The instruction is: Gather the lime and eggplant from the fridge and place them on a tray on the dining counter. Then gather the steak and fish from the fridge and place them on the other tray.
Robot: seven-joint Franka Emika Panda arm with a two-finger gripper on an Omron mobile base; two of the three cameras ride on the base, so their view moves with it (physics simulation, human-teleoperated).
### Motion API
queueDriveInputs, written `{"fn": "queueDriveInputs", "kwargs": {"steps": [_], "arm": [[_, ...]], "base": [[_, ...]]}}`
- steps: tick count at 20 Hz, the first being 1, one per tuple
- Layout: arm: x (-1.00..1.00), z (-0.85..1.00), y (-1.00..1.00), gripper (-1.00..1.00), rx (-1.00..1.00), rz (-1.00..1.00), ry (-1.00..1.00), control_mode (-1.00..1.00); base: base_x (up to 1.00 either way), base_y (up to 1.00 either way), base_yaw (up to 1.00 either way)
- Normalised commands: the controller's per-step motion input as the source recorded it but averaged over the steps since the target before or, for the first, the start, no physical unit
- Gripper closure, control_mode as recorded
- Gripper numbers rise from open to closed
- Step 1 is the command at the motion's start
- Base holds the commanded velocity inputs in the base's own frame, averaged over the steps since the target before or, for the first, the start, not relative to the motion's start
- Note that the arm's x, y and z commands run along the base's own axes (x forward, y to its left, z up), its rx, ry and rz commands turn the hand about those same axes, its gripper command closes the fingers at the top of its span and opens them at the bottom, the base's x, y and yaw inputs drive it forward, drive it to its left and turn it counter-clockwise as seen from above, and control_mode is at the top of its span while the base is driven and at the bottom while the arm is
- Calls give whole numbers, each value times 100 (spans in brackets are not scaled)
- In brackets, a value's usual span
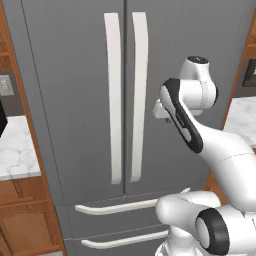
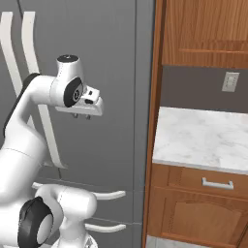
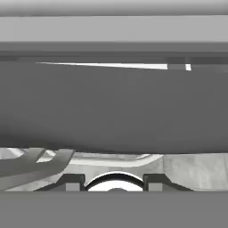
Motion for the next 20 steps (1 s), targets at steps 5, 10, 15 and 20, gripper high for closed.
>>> {"fn": "queueDriveInputs", "kwargs": {"steps": [5, 10, 15, 20], "arm": [[-2, 0, 0, -100, 0, 0, 0, 100], [0, 0, 0, -100, 0, 0, 0, 100], [0, 0, 0, -100, 0, 0, 0, 100], [0, 0, 0, -100, 0, 0, 0, 100]], "base": [[-58, 20, 4], [-62, 56, 0], [-32, 33, 2], [1, 2, 0]]}}
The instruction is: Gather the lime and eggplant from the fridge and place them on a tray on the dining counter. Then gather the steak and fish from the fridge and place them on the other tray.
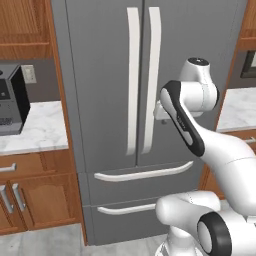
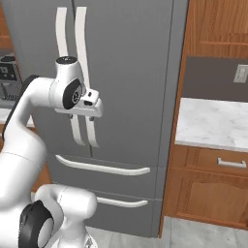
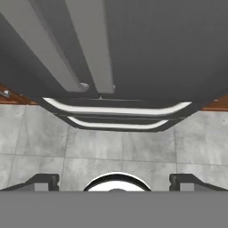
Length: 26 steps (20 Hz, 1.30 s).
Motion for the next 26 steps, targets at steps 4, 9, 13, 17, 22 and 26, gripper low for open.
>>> {"fn": "queueDriveInputs", "kwargs": {"steps": [4, 9, 13, 17, 22, 26], "arm": [[0, 0, 0, -100, 0, 0, 0, 100], [0, 0, 0, -100, 0, 0, 0, 100], [0, 0, 0, -100, 0, 0, 0, 100], [0, 0, 0, -100, 0, 0, 0, 100], [-12, -3, -1, -100, 0, 0, -3, -100], [-49, -1, -12, -100, 0, 4, -32, -100]], "base": [[0, 23, -2], [0, 38, 0], [0, 41, 0], [0, 13, 0], [-9, -2, 1], [0, 0, 0]]}}
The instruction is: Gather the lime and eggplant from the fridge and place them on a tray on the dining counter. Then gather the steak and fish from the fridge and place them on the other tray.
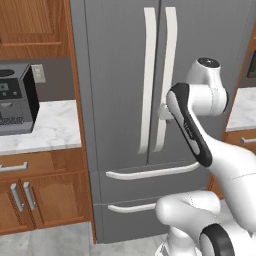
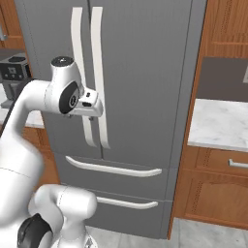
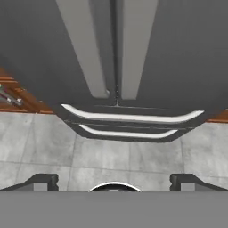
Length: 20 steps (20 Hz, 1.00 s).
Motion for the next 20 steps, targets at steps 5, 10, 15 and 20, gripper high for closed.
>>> {"fn": "queueDriveInputs", "kwargs": {"steps": [5, 10, 15, 20], "arm": [[22, 9, -11, -100, 1, 4, -25, -100], [44, 42, 7, -100, 0, 0, -11, -100], [35, 49, 0, -100, -3, 0, -1, -100], [25, 31, -9, -100, -2, 0, -1, -100]], "base": [[0, 0, 0], [0, 0, 0], [0, 0, 0], [0, 0, 0]]}}
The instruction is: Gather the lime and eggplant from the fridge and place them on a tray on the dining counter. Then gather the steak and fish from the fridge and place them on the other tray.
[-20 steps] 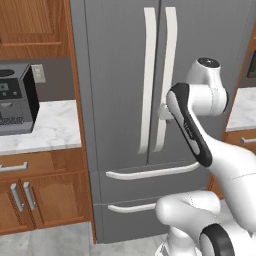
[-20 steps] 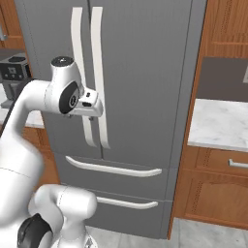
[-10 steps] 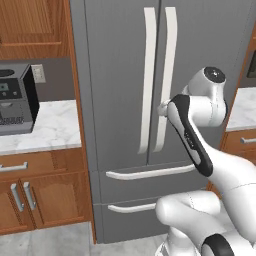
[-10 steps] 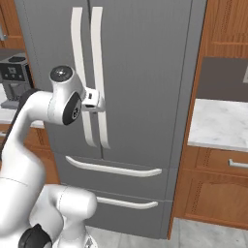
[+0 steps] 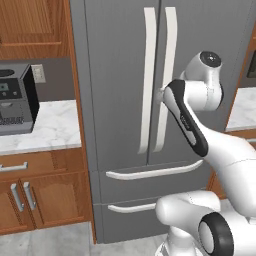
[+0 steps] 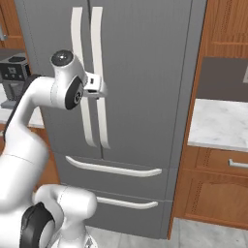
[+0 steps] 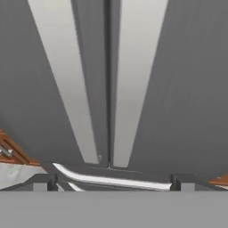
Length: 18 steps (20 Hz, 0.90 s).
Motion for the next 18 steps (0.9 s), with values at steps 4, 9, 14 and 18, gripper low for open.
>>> {"fn": "queueDriveInputs", "kwargs": {"steps": [4, 9, 14, 18], "arm": [[17, 8, -8, -100, -1, 0, -8, -100], [5, 0, 0, -100, -3, 0, -15, -100], [2, 0, 0, -100, -3, -2, -12, -100], [15, 8, 1, -100, -2, -3, -6, -100]], "base": [[0, 0, 0], [0, 0, 0], [0, 0, 0], [0, 0, 0]]}}
